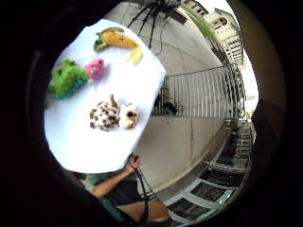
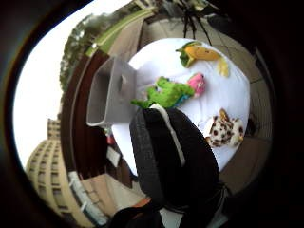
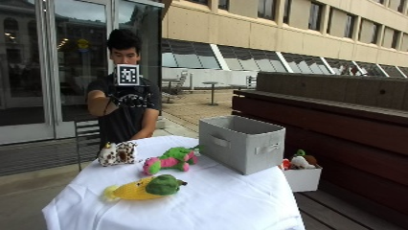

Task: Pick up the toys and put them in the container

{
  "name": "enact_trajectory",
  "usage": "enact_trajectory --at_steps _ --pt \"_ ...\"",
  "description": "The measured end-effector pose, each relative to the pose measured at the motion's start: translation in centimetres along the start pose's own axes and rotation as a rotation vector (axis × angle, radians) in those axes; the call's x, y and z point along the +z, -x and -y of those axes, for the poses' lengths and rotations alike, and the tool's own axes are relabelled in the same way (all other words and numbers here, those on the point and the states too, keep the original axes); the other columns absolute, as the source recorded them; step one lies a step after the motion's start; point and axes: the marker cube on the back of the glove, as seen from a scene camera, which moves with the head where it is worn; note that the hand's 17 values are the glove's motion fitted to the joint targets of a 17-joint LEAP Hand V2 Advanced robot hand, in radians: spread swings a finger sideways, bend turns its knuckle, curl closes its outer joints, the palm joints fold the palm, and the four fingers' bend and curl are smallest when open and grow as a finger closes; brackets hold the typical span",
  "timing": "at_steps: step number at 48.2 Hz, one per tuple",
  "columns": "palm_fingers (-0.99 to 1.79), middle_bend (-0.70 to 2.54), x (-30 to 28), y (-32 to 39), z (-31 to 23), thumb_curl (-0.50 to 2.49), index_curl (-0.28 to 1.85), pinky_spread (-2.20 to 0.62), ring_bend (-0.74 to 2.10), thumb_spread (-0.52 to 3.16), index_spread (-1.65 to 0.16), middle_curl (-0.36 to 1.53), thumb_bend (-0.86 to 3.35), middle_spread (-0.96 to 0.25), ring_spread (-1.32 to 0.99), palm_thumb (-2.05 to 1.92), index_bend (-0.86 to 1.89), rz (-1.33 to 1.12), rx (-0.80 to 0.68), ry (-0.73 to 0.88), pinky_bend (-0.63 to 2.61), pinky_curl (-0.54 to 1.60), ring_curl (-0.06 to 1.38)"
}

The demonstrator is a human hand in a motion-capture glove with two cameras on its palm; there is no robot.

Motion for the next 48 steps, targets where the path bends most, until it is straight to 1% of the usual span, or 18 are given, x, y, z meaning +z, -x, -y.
enact_trajectory --at_steps 2,4,6,8,11,12,13,16,19,22,25,26,29,31,40,42,43,48 --pt "0.06 0.20 1.3 -0.8 0.2 0.02 0.32 -0.08 0.26 1.52 -0.28 0.32 -0.05 -0.14 -0.37 -0.08 0.16 -0.006 -0.034 -0.037 0.54 0.32 0.22" --pt "0.07 0.19 2.7 -1.7 0.3 0.02 0.32 -0.07 0.27 1.45 -0.28 0.32 -0.06 -0.15 -0.37 -0.10 0.15 -0.015 -0.123 -0.080 0.56 0.33 0.23" --pt "0.07 0.19 4.2 -2.5 0.5 0.03 0.32 -0.06 0.27 1.41 -0.28 0.33 -0.07 -0.15 -0.37 -0.11 0.16 -0.023 -0.164 -0.096 0.58 0.33 0.24" --pt "0.07 0.19 5.8 -2.9 0.6 0.03 0.32 -0.05 0.27 1.34 -0.28 0.33 -0.08 -0.15 -0.37 -0.13 0.15 -0.023 -0.133 -0.086 0.61 0.34 0.24" --pt "0.09 0.19 8.4 -3.2 1.2 0.03 0.32 -0.03 0.28 1.27 -0.28 0.33 -0.09 -0.16 -0.36 -0.13 0.15 -0.011 -0.023 -0.110 0.64 0.35 0.25" --pt "0.10 0.18 9.1 -3.3 1.3 0.04 0.31 -0.02 0.31 1.22 -0.29 0.33 -0.09 -0.16 -0.36 -0.14 0.13 -0.009 -0.012 -0.114 0.66 0.36 0.26" --pt "0.11 0.18 9.7 -3.6 1.2 0.04 0.31 -0.02 0.32 1.19 -0.29 0.33 -0.09 -0.16 -0.35 -0.14 0.13 -0.010 -0.042 -0.103 0.68 0.36 0.26" --pt "0.11 0.18 11.4 -4.7 0.3 0.05 0.30 0.00 0.35 1.12 -0.30 0.33 -0.09 -0.16 -0.34 -0.13 0.13 -0.020 -0.213 -0.008 0.71 0.37 0.27" --pt "0.10 0.19 12.9 -5.3 -0.1 0.07 0.29 0.01 0.39 1.06 -0.30 0.34 -0.09 -0.17 -0.32 -0.13 0.11 -0.032 -0.256 0.041 0.74 0.38 0.29" --pt "0.10 0.20 14.5 -5.6 0.3 0.08 0.28 0.02 0.44 1.02 -0.30 0.35 -0.09 -0.17 -0.31 -0.13 0.10 -0.042 -0.228 0.015 0.76 0.39 0.30" --pt "0.10 0.23 16.2 -5.5 1.8 0.09 0.26 0.02 0.48 0.98 -0.31 0.36 -0.08 -0.17 -0.30 -0.11 0.09 -0.039 -0.101 -0.116 0.77 0.39 0.31" --pt "0.09 0.23 16.5 -5.6 1.8 0.09 0.26 0.02 0.49 0.97 -0.31 0.36 -0.08 -0.16 -0.29 -0.11 0.09 -0.043 -0.099 -0.110 0.78 0.39 0.32" --pt "0.10 0.25 17.1 -6.4 0.0 0.11 0.24 0.03 0.54 0.96 -0.31 0.37 -0.07 -0.16 -0.29 -0.08 0.09 -0.072 -0.216 0.072 0.80 0.39 0.33" --pt "0.12 0.27 17.5 -6.7 -0.7 0.12 0.23 0.02 0.57 0.96 -0.31 0.38 -0.05 -0.16 -0.29 -0.05 0.08 -0.088 -0.248 0.132 0.82 0.39 0.34" --pt "0.24 0.34 18.8 -7.4 -0.7 0.20 0.20 -0.06 0.75 1.07 -0.31 0.42 0.08 -0.19 -0.34 0.20 0.09 -0.158 -0.265 0.161 0.89 0.40 0.38" --pt "0.31 0.35 19.0 -7.4 -0.6 0.24 0.18 -0.12 0.83 1.11 -0.31 0.42 0.18 -0.20 -0.37 0.37 0.07 -0.151 -0.274 0.159 0.91 0.39 0.40" --pt "0.39 0.35 19.1 -7.4 -0.4 0.27 0.17 -0.16 0.90 1.13 -0.31 0.42 0.23 -0.20 -0.38 0.46 0.04 -0.144 -0.285 0.156 0.96 0.40 0.42" --pt "0.54 0.42 19.1 -7.4 0.2 0.34 0.12 -0.29 1.02 1.10 -0.32 0.45 0.31 -0.22 -0.43 0.62 0.02 -0.112 -0.324 0.129 1.04 0.41 0.44"
